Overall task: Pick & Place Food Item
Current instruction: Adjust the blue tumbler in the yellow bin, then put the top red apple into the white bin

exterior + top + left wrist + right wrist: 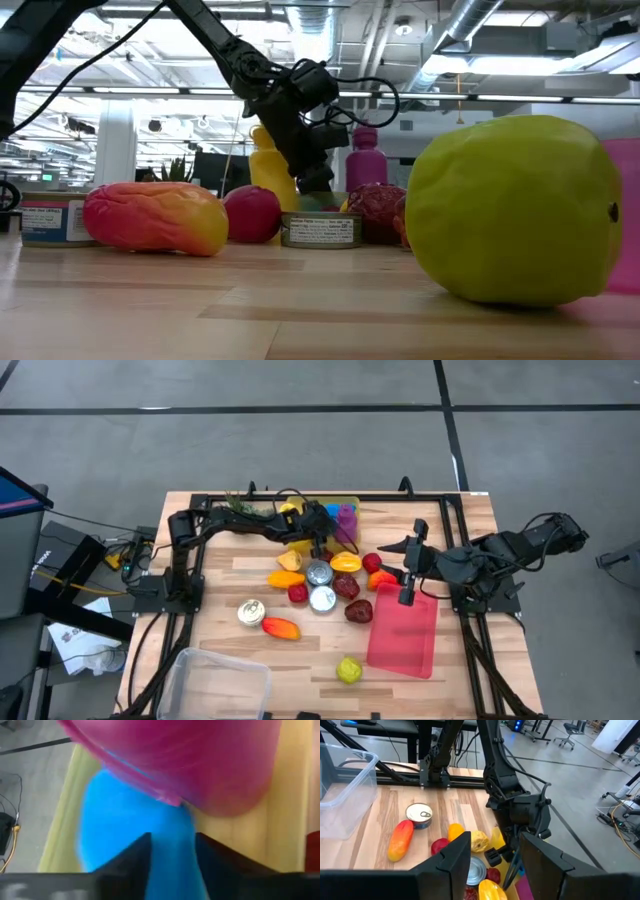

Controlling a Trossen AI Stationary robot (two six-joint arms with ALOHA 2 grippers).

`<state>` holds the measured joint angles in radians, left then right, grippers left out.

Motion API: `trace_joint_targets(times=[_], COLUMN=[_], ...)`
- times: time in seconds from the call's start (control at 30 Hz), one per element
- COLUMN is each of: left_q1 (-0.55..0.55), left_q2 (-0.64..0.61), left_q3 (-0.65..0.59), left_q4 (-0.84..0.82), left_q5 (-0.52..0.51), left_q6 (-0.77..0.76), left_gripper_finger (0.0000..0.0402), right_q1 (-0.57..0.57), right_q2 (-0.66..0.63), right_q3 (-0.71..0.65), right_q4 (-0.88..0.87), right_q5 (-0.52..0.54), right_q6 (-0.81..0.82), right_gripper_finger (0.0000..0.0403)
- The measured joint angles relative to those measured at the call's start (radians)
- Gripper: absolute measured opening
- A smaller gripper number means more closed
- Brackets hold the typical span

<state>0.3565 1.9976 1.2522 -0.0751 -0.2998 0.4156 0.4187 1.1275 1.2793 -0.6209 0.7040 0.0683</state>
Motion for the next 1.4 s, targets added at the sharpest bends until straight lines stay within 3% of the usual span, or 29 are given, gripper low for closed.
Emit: trace_joint_targets(times=[0.1,0.17,0.5,0.97,1.03,1.13,1.23,1.4], left_q1=[0.0,0.001,-0.02,-0.1,-0.114,-0.117,-0.115,-0.132], left_q2=[0.003,0.003,-0.045,-0.358,-0.428,-0.553,-0.694,-0.943], left_q3=[-0.002,-0.002,-0.003,-0.006,-0.019,-0.091,-0.222,-0.475], left_q4=[0.001,0.003,-0.016,-0.067,-0.071,-0.015,0.098,0.26], left_q5=[0.008,0.018,-0.018,-0.042,0.029,0.222,0.392,0.546], left_q6=[0.011,0.011,0.0,-0.011,-0.026,-0.08,-0.149,-0.257], left_gripper_finger=[0.0034,0.0013,0.0,0.0,0.0,0.0,0.0,0.0005], right_q1=[0.0,0.0,0.0,0.0,0.0,-0.002,-0.001,-0.011], right_q2=[0.0,0.0,0.0,0.026,0.052,0.112,0.187,0.318], right_q3=[0.0,0.0,0.0,0.001,0.001,0.0,0.0,0.0], right_q4=[0.0,0.0,0.001,-0.029,-0.075,-0.153,-0.163,-0.158], right_q5=[0.0,0.0,0.0,0.001,0.0,-0.038,-0.106,-0.106], right_q6=[0.004,0.004,0.011,0.034,0.061,0.108,0.141,0.177], right_gripper_finger=[0.0159,0.0159,0.0159,0.0159,0.0159,0.0159,0.0159,0.0177])
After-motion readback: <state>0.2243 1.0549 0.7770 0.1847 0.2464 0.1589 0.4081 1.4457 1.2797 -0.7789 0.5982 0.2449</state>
